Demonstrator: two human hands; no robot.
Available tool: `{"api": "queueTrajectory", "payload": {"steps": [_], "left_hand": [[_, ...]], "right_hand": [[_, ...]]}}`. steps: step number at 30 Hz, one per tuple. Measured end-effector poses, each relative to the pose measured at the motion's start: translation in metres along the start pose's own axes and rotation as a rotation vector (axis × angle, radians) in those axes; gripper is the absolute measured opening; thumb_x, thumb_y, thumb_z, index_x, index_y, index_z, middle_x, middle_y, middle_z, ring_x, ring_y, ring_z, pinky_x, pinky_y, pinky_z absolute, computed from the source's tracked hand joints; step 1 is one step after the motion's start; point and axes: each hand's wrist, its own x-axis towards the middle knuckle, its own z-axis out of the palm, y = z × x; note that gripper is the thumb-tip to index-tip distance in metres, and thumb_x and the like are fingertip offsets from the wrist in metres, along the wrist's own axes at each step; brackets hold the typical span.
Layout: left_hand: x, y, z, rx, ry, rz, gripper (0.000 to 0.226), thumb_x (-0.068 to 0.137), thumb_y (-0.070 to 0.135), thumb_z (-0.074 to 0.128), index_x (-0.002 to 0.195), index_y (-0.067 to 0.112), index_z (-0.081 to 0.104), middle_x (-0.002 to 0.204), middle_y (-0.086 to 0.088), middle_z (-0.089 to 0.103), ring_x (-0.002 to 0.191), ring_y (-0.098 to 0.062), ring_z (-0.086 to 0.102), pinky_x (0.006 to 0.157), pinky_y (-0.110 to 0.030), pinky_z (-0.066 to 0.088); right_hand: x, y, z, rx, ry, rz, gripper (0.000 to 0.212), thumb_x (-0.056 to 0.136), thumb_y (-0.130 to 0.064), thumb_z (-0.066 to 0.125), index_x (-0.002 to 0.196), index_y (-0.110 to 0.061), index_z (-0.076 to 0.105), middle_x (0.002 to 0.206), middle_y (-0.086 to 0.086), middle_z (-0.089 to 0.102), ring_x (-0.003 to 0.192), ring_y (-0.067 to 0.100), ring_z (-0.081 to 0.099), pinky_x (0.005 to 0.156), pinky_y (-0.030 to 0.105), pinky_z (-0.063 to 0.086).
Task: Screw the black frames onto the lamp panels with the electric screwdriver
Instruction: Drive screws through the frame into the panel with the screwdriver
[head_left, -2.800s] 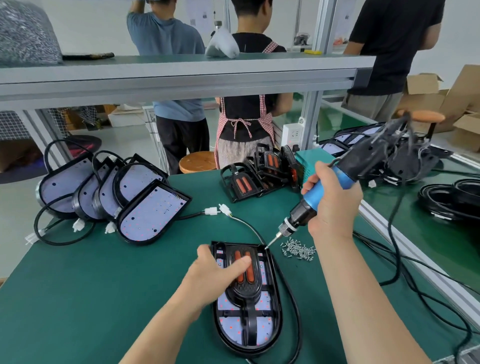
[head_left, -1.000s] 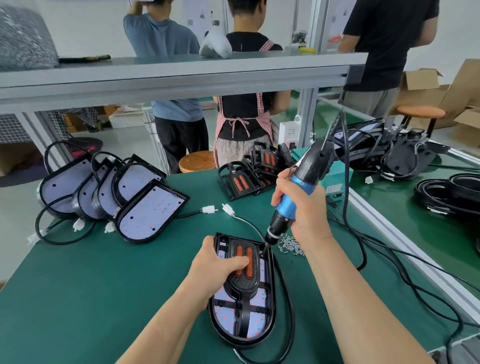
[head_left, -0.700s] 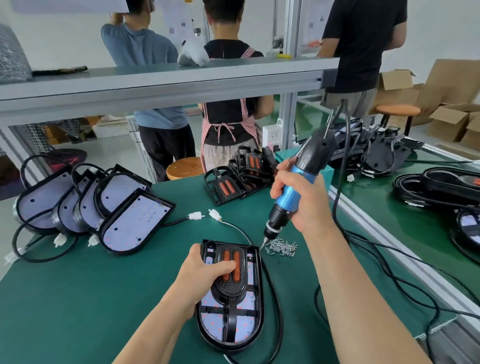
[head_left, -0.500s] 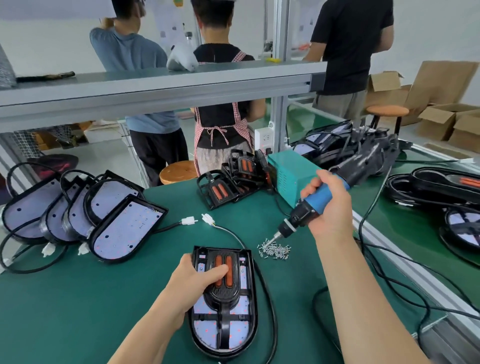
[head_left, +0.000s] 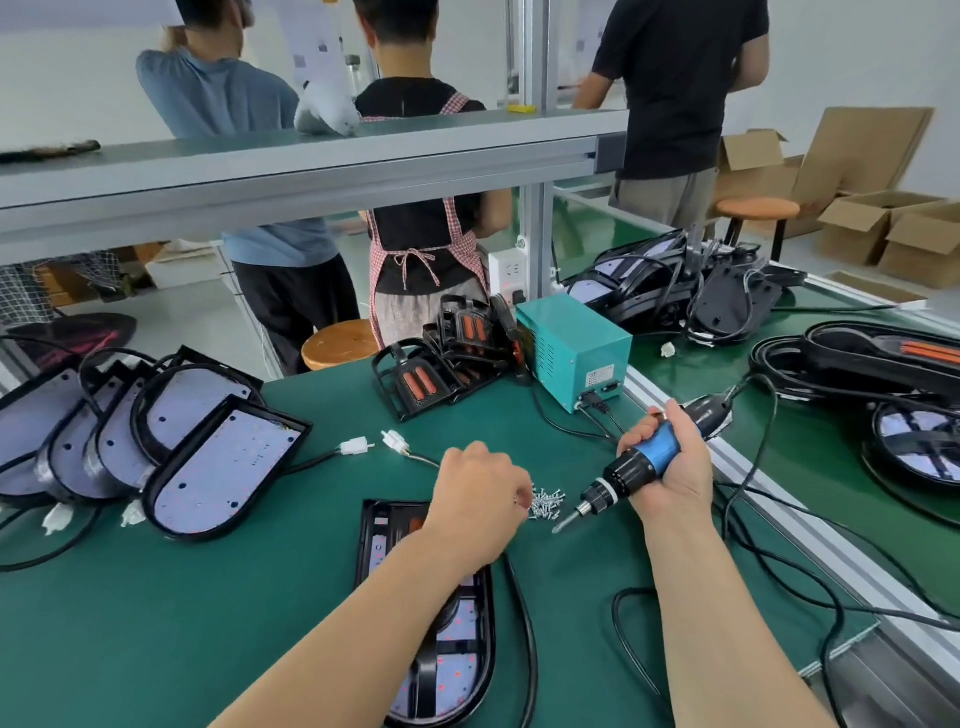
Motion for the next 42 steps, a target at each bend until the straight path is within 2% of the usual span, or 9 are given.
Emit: {"api": "queueTrajectory", "payload": {"steps": [3,7,14,18,22,25,27,36,42], "left_hand": [[0.010,0.001,0.006,0.049,-0.042,0.035,0.019,0.097,0.034,0.056,0.106,0.035,0.072,0.106,0.010,0.069,0.108,-0.020,0.050,0.085,-0.034,0.033],[0.012,0.003,0.011,0.007,-0.071,0.056,0.013,0.095,0.035,0.060,0.102,0.031,0.071,0.106,0.009,0.069,0.109,-0.020,0.049,0.091,-0.035,0.034],[0.016,0.005,0.016,0.043,-0.061,0.147,0.015,0.095,0.023,0.053,0.098,0.027,0.068,0.104,0.006,0.068,0.103,-0.021,0.049,0.090,-0.036,0.037],[0.008,0.003,0.016,-0.280,-0.064,0.108,0.010,0.089,0.009,0.051,0.087,0.018,0.055,0.097,-0.004,0.061,0.092,-0.024,0.050,0.084,-0.035,0.042],[-0.007,-0.003,0.002,-0.619,0.034,-0.002,0.013,0.084,0.004,0.056,0.082,0.016,0.055,0.076,0.003,0.060,0.075,-0.020,0.056,0.076,-0.036,0.051],[-0.022,-0.011,-0.008,-0.884,0.068,-0.068,0.021,0.086,0.003,0.062,0.089,0.020,0.050,0.082,-0.002,0.068,0.065,-0.007,0.052,0.071,-0.024,0.050],[-0.032,-0.016,-0.012,-1.013,0.092,-0.095,0.028,0.086,0.002,0.064,0.095,0.024,0.047,0.083,0.000,0.071,0.065,-0.004,0.050,0.068,-0.016,0.045],[-0.066,-0.034,-0.012,-1.117,0.166,-0.159,0.029,0.084,0.000,0.068,0.098,0.021,0.053,0.082,-0.001,0.070,0.069,-0.008,0.051,0.071,-0.015,0.044],[-0.080,-0.043,-0.008,-1.123,0.196,-0.199,0.029,0.084,-0.001,0.068,0.099,0.021,0.055,0.075,0.012,0.068,0.067,-0.007,0.053,0.069,-0.016,0.045]], "right_hand": [[0.002,-0.001,-0.002,0.003,-0.010,0.017,0.017,0.089,-0.019,0.073,0.089,-0.009,0.060,0.072,-0.002,0.058,0.057,0.008,0.055,0.054,0.020,0.052],[0.002,0.000,-0.002,0.001,-0.014,0.012,0.016,0.089,-0.020,0.073,0.087,-0.010,0.060,0.071,-0.002,0.057,0.057,0.007,0.054,0.054,0.020,0.052],[0.001,0.001,-0.002,-0.013,-0.021,-0.001,0.015,0.092,-0.019,0.070,0.086,-0.010,0.060,0.070,-0.001,0.056,0.055,0.007,0.054,0.053,0.020,0.051],[0.000,0.002,0.002,0.016,0.002,-0.018,0.014,0.092,-0.016,0.069,0.085,-0.010,0.058,0.069,-0.002,0.056,0.054,0.007,0.054,0.052,0.020,0.051],[-0.006,0.005,0.014,0.080,0.030,-0.042,0.015,0.092,-0.013,0.068,0.085,-0.011,0.055,0.068,-0.003,0.056,0.053,0.007,0.055,0.051,0.021,0.050],[-0.014,0.010,0.028,0.082,0.018,-0.047,0.015,0.092,-0.011,0.067,0.082,-0.012,0.055,0.068,-0.002,0.056,0.053,0.008,0.054,0.051,0.021,0.050],[-0.021,0.015,0.038,0.055,-0.003,-0.065,0.016,0.093,-0.011,0.065,0.081,-0.013,0.055,0.067,-0.003,0.055,0.053,0.007,0.053,0.051,0.021,0.048],[-0.055,0.040,0.069,-0.107,-0.069,-0.146,0.024,0.094,-0.009,0.063,0.073,-0.015,0.055,0.061,-0.003,0.053,0.049,0.010,0.050,0.051,0.023,0.046],[-0.068,0.049,0.080,-0.171,-0.108,-0.177,0.019,0.094,-0.010,0.062,0.080,-0.016,0.052,0.063,-0.003,0.053,0.050,0.010,0.050,0.052,0.022,0.047]]}}
